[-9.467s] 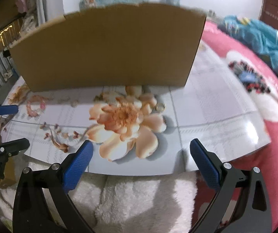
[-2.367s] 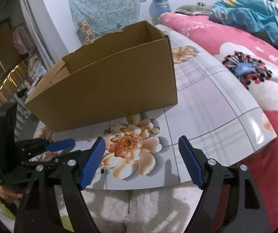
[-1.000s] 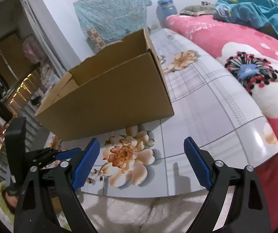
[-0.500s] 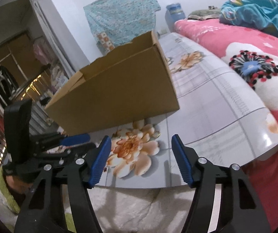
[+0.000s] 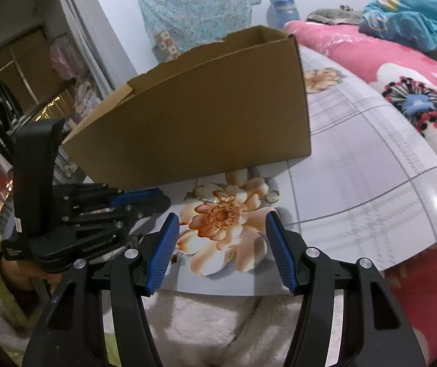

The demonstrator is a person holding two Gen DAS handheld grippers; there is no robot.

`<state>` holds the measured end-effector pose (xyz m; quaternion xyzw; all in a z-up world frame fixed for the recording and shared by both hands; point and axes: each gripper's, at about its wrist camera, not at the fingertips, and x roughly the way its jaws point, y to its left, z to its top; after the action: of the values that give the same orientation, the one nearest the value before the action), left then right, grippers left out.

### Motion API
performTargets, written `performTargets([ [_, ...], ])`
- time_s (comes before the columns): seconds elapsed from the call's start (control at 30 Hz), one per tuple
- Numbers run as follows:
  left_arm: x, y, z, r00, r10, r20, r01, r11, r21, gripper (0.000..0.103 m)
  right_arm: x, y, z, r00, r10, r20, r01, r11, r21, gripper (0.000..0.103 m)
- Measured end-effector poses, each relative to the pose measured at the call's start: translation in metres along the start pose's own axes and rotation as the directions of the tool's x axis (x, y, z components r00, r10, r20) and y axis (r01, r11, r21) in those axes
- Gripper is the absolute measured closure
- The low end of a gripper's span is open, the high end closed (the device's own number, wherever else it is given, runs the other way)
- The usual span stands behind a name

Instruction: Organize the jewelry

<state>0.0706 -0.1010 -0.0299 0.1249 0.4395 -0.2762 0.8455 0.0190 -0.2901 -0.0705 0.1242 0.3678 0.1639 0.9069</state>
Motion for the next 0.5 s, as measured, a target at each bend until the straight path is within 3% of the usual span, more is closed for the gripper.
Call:
performTargets([
  [0.17, 0.001, -0.006, 0.000, 1.000, 0.012, 0.009, -0.013, 0.999, 0.039, 0.093, 0.004, 0.004, 0.000, 1.000, -0.005, -0.012, 0.005, 1.000, -0.005, 0.047],
  [0.5, -0.015, 0.004, 0.002, 0.998, -0.011, 0.055, 0.010, 1.000, 0.007, 0.093, 0.003, 0.015, 0.002, 1.000, -0.007, -0.006, 0.007, 0.999, -0.051, 0.051],
])
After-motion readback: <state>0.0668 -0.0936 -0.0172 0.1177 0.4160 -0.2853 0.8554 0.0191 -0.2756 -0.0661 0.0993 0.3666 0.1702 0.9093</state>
